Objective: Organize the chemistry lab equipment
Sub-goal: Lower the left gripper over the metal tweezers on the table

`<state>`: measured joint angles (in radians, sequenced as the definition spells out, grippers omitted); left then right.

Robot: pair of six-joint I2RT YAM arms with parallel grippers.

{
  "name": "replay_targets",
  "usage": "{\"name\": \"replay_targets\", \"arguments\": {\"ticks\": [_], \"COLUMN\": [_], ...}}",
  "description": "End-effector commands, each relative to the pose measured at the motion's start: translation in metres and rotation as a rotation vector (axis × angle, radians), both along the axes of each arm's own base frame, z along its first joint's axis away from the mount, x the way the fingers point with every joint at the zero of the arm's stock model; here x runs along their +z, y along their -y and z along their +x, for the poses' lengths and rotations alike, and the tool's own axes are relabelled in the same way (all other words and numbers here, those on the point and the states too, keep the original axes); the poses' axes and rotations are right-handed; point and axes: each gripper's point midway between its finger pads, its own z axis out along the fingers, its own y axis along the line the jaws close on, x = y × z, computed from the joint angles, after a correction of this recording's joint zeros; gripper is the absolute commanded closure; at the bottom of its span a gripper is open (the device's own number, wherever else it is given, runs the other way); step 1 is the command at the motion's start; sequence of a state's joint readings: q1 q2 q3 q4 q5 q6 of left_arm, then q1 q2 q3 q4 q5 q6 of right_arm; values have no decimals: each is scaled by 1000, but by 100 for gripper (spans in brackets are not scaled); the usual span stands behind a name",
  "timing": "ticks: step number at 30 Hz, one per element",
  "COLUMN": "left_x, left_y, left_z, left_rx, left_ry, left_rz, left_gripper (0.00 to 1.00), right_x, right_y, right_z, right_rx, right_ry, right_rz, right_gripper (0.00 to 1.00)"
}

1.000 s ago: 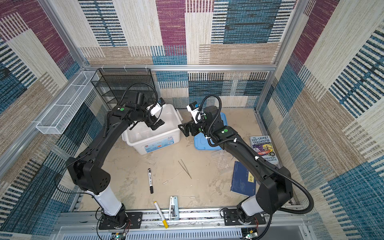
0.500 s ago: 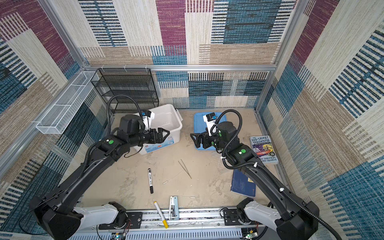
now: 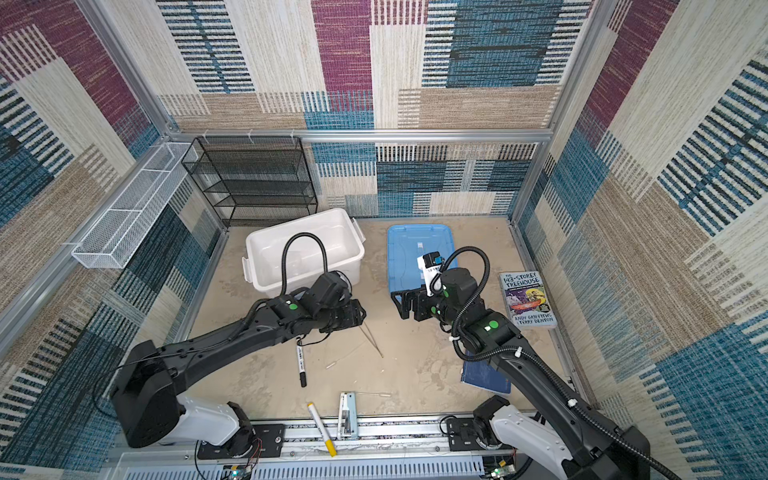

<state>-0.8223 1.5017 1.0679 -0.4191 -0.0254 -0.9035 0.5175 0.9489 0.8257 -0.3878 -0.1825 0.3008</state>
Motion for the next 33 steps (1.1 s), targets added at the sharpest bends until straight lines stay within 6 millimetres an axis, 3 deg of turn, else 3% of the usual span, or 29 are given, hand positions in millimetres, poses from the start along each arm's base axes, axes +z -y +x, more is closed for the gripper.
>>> {"name": "replay_targets", "arguments": {"ticks": [1,7,18,25,33], "left_x": [-21,-58,-82,-90,-100], "left_y": [13,28,11,17,17], "left_z": [9,15,10,14,17], "left_rx": [92,111,218,217,222], "left_ry": [-27,-76,-128,-135,-148], "left_rz": [-5,95,179,196,227], "left_gripper": [36,39,46,46,57], "right_x": [2,-6,-15,-19,-18], "right_y": [5,9,10,9,12], "right_z": [1,-1,0,1,1], "right_rx": [-34,-47,-46,-42,-50], "right_ry": [12,5,6,4,16], "right_rz": [7,1,-23,-33,-44], "right_gripper": [1,1,1,1,1]}}
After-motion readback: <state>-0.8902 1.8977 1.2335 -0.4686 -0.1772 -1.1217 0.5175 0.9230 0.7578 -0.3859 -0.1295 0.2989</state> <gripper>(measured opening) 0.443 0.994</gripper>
